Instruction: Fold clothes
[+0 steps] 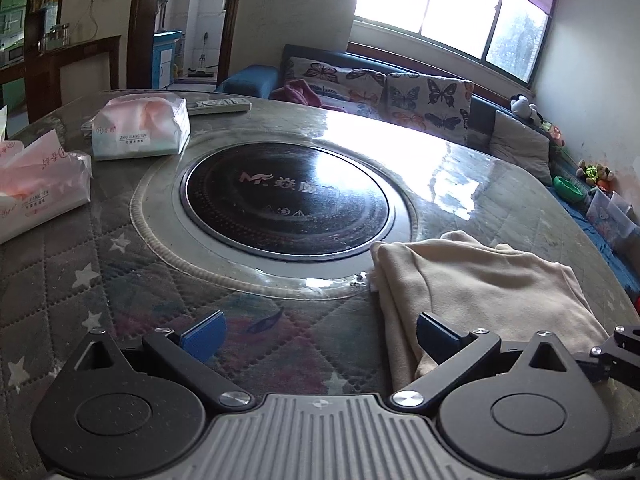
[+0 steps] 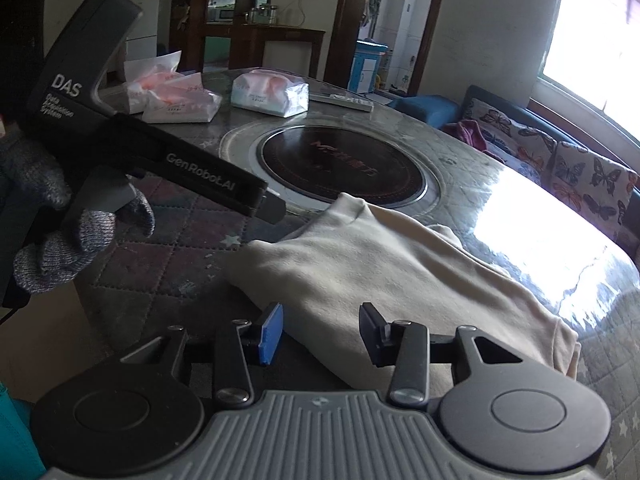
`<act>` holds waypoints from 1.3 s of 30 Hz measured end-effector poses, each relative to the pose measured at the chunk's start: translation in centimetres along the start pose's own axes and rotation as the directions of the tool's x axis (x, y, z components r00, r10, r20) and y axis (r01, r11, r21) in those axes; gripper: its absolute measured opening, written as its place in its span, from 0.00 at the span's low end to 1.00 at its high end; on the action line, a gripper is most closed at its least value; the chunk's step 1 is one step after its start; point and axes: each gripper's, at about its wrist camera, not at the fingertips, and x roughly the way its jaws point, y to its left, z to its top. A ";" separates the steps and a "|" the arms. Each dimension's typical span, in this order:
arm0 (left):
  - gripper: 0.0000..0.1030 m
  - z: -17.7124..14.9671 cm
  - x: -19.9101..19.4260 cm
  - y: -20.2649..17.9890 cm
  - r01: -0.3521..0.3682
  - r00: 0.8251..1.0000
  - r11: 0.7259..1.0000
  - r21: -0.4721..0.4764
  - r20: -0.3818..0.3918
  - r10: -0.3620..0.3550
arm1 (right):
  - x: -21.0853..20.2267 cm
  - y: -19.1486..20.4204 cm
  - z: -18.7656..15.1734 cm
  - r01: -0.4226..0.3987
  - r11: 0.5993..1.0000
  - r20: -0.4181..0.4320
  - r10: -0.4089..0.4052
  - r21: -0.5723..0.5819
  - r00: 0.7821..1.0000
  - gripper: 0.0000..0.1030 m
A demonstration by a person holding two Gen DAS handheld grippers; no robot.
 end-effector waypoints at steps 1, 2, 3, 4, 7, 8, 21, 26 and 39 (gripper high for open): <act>1.00 0.1 0.1 0.2 -0.001 1.000 1.000 -0.010 0.001 0.001 | 0.1 0.3 0.2 -0.004 1.000 0.000 0.004 -0.013 1.000 0.41; 1.00 0.2 0.1 0.5 -0.002 1.000 1.000 -0.019 0.002 0.003 | 0.2 0.5 0.3 -0.008 1.000 -0.001 0.008 -0.027 1.000 0.41; 1.00 0.3 0.2 0.7 -0.003 1.000 1.000 -0.028 0.002 0.003 | 0.4 0.8 0.5 -0.010 0.999 -0.001 0.010 -0.046 1.000 0.41; 1.00 0.4 0.2 0.9 -0.004 1.000 0.999 -0.037 0.001 0.004 | 0.5 1.1 0.7 -0.013 0.998 -0.001 0.013 -0.066 1.000 0.41; 1.00 0.6 0.5 1.5 0.005 1.000 0.998 -0.069 -0.009 -0.005 | 1.1 1.9 1.2 -0.022 0.993 -0.003 0.022 -0.112 1.000 0.43; 1.00 0.7 0.6 1.6 0.009 1.000 0.997 -0.080 -0.013 -0.010 | 1.4 2.3 1.4 -0.026 0.991 -0.003 0.025 -0.129 1.000 0.43; 1.00 1.1 1.5 2.4 0.134 0.987 0.965 -0.225 -0.060 -0.151 | 3.3 5.8 1.3 0.004 0.929 -0.004 -0.006 -0.371 1.000 0.43; 1.00 1.3 1.8 2.5 0.174 0.976 0.939 -0.296 -0.074 -0.204 | 3.4 5.5 1.3 0.014 0.931 0.003 -0.014 -0.366 1.000 0.18; 1.00 2.1 4.1 1.4 0.281 0.923 0.829 -0.484 -0.101 -0.371 | 0.8 -0.6 3.0 -0.097 0.991 0.068 0.103 -0.093 0.992 0.07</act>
